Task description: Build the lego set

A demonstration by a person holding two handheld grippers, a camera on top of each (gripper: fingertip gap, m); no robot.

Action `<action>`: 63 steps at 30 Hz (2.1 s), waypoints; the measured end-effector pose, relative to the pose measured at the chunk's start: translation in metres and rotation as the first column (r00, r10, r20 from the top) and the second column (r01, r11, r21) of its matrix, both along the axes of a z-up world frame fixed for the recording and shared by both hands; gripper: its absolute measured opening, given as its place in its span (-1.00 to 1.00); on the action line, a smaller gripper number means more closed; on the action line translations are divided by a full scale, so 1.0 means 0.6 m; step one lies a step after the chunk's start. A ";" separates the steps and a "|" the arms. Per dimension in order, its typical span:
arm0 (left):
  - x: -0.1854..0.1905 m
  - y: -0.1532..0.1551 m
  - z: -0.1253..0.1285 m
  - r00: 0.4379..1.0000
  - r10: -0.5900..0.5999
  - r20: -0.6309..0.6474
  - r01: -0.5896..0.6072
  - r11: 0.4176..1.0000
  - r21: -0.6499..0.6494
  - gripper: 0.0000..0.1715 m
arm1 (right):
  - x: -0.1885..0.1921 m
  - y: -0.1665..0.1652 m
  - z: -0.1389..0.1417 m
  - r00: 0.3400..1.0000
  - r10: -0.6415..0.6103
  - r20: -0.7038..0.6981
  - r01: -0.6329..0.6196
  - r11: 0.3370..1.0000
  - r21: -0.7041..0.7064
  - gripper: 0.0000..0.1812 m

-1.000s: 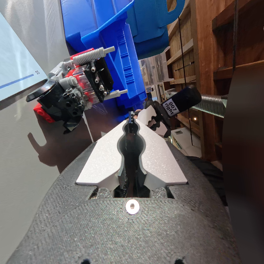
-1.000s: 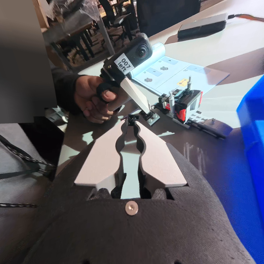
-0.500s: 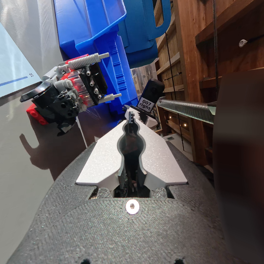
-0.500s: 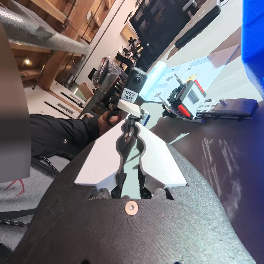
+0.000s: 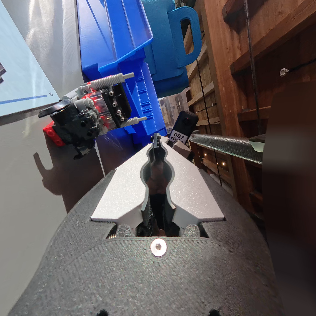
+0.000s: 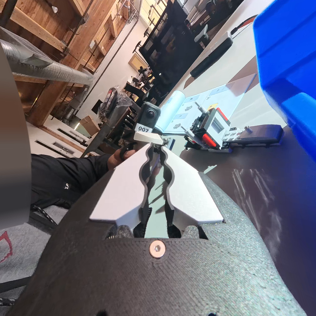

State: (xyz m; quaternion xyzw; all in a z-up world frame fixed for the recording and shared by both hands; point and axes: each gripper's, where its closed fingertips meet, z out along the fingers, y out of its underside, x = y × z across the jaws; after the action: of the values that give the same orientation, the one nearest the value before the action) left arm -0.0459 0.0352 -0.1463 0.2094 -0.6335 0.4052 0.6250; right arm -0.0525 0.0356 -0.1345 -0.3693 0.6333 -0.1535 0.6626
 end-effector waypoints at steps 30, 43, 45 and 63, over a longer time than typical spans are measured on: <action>0.094 0.061 0.012 0.921 0.388 0.040 -0.385 0.921 -0.061 -0.95 | -0.019 -0.021 -0.013 1.000 -0.003 0.002 0.003 0.979 -0.203 -1.00; 0.141 0.215 -0.008 0.779 0.625 -0.038 -0.624 0.780 0.042 -0.95 | -0.002 0.047 -0.011 0.997 0.001 -0.079 -0.032 0.923 -0.384 -0.94; 0.145 0.228 -0.009 0.778 0.627 -0.048 -0.625 0.779 0.047 -0.95 | 0.009 0.077 -0.020 0.995 -0.009 -0.100 -0.032 0.916 -0.401 -0.92; 0.202 0.119 0.032 0.804 0.594 0.001 -0.594 0.804 0.005 -0.94 | 0.121 0.141 -0.118 0.920 -0.081 -0.383 -0.223 0.696 -0.682 -0.73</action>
State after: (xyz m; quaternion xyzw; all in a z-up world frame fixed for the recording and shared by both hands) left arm 0.0754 0.1063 -0.1274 0.3989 -0.5370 0.5786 0.4666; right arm 0.0201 0.1200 -0.2054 -0.6442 0.6255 -0.2852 0.3353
